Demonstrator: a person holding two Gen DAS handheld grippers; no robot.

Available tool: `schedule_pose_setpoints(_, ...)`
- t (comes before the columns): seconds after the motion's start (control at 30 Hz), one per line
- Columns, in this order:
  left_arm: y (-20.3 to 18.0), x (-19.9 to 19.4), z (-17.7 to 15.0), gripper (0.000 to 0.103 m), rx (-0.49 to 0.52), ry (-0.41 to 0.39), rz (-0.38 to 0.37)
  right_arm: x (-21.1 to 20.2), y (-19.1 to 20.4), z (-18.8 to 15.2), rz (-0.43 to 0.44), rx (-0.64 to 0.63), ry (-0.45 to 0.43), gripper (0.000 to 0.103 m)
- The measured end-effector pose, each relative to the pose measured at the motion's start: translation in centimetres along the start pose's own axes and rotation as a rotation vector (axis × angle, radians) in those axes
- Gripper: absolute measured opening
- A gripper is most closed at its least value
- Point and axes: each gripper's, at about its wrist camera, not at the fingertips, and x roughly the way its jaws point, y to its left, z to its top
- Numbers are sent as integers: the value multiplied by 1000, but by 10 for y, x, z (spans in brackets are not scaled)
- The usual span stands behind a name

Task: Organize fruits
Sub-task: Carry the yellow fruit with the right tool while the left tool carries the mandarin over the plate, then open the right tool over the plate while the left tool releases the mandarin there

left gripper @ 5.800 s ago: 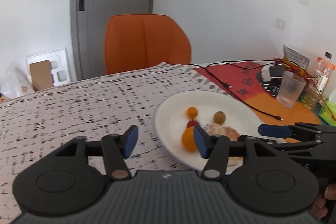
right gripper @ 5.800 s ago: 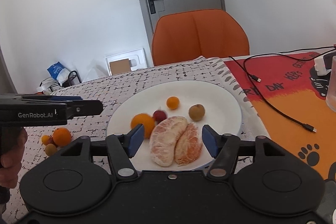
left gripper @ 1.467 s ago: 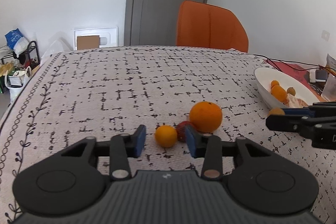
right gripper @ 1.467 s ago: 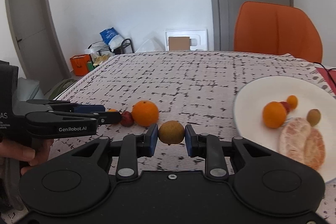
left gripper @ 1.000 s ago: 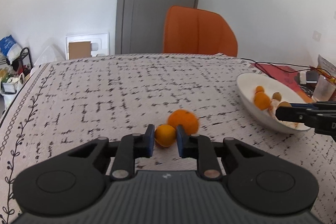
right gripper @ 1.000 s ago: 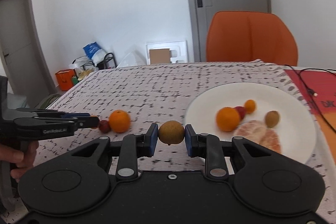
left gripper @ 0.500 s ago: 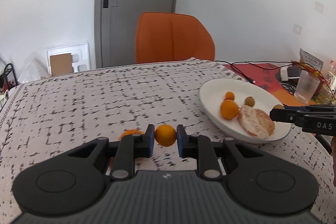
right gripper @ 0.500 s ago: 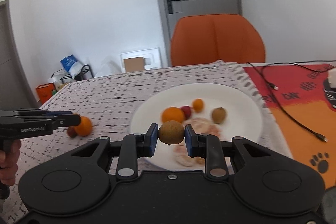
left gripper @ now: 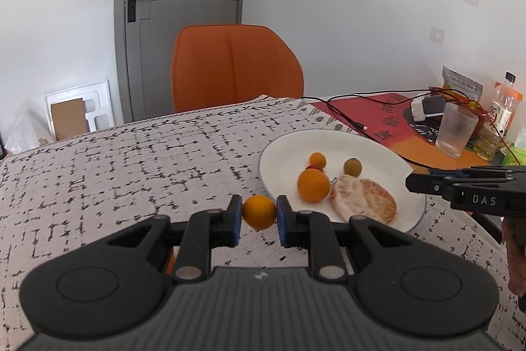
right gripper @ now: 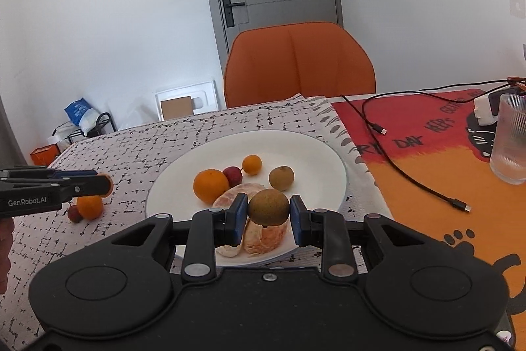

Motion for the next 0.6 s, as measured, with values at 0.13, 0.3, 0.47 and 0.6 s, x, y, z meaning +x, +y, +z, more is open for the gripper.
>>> schedule_pose_setpoints(0.13,-7,5,4,20,16,2,-13,-5,-2,0,-3,8,-15,32)
schedule_pose_setpoints(0.3,-18,11,8,20,38,3,-34,-10,-7,-3,5,21,-11,35)
schedule_pose_setpoints(0.47,-29,16,11,20,53,4,-56,-19,-8,-5,3,27,-31,55)
schedule_pose_setpoints(0.6,-35,19,13,20,63,6,-69,-22,-8,-7,15,35,-26,60)
